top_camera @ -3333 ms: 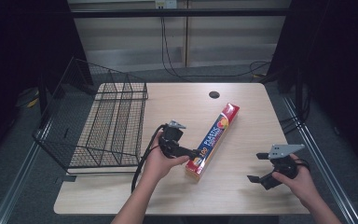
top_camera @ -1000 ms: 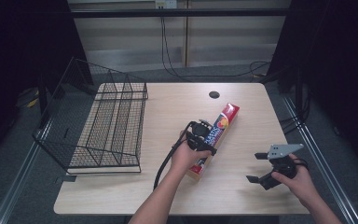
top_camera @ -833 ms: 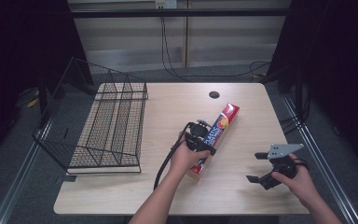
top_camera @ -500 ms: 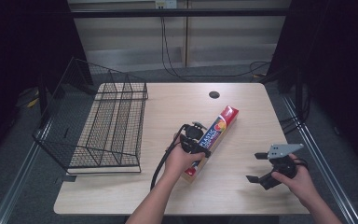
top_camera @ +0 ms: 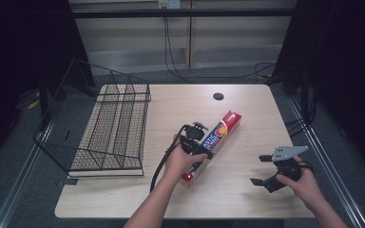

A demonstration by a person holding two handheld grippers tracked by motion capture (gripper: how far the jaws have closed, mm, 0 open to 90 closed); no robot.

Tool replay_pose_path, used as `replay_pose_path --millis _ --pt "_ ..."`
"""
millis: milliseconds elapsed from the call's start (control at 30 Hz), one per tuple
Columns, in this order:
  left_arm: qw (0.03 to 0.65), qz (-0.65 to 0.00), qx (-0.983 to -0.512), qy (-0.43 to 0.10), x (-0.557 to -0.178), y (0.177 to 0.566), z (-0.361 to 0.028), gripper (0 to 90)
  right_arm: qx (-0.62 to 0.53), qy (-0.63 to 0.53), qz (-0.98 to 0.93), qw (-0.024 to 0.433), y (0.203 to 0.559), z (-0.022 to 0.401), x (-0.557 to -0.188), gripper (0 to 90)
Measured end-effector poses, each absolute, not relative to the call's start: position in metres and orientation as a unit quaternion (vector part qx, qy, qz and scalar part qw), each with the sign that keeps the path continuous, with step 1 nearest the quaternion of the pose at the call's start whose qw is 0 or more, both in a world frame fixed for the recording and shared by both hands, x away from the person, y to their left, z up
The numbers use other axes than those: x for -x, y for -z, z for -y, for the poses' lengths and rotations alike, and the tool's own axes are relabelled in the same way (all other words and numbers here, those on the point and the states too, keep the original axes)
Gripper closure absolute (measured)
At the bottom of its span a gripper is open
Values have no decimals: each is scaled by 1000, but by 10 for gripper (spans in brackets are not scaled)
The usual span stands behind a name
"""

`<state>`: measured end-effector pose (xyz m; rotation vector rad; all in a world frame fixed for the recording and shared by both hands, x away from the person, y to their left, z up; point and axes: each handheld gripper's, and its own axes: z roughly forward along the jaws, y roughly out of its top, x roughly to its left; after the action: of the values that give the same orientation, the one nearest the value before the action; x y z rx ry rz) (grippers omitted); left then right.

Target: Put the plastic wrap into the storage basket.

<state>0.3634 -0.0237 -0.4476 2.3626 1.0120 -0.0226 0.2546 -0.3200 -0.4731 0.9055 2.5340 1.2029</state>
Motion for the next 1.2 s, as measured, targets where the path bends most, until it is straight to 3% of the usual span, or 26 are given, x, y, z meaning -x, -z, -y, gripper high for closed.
replay_pose_path --millis 533,667,733,1200 --pt "280 -380 -881 -7 -380 461 57 238 -303 -408 -856 98 473 319 -254 33" --pt "268 -372 -888 -20 -383 462 56 301 -303 -407 -856 97 473 319 -255 33" --pt "268 -375 -887 -23 -384 462 55 382 -301 -406 -857 97 473 319 -255 33" --pt "222 -400 -889 -2 -382 440 42 446 -301 -407 -857 98 473 320 -255 33"
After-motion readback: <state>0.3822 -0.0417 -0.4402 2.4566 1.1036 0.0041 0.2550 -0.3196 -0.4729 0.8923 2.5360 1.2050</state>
